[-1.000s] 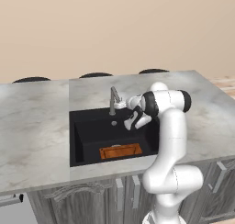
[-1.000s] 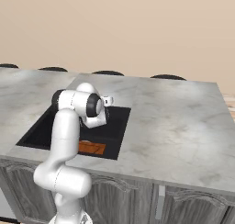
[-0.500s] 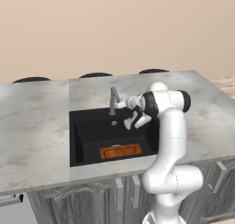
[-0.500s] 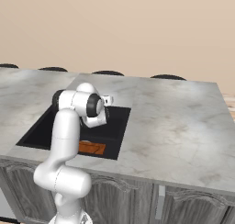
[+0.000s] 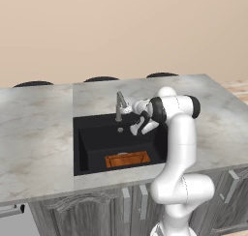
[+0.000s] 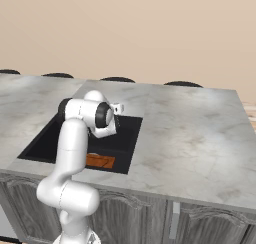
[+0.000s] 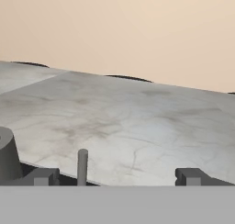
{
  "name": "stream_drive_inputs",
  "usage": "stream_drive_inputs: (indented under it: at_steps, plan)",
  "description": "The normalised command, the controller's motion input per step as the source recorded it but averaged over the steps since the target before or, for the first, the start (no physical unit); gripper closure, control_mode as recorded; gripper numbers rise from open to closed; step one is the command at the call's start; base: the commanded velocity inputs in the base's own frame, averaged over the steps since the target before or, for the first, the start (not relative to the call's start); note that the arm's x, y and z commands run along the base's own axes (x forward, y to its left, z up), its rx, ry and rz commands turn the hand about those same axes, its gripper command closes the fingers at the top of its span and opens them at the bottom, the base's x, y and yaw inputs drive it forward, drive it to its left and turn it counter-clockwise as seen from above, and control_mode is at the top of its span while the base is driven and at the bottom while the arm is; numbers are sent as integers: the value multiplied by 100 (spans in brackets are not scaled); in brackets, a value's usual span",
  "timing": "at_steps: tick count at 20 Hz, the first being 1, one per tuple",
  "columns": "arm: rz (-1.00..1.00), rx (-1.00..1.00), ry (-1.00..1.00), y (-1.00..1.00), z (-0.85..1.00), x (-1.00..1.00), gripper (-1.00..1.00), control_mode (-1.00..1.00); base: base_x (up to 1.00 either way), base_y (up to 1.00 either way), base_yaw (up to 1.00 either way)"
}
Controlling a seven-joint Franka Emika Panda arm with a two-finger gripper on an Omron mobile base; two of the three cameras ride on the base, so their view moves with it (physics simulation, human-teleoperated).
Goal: Turn on the sink faucet with hot water and rinse the cutting board for ten seconds, then turn off the faucet. Push the cutting board to reach the water if necessary.
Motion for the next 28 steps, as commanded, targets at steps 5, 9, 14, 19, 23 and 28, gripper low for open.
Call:
stream_drive_inputs:
  at_steps: [5,9,14,19,23,28]
  plan:
    - [0,0,0,0,0,1,-100,-100,0,0,0]
    - [0,0,0,0,0,6,-100,-100,0,0,0]
    - [0,0,0,0,-1,7,-100,-100,0,0,0]
    - [0,0,0,0,-2,8,-100,-100,0,0,0]
    - [0,0,0,0,-5,13,-100,-100,0,0,0]
    - [0,0,0,0,-5,2,-100,-100,0,0,0]
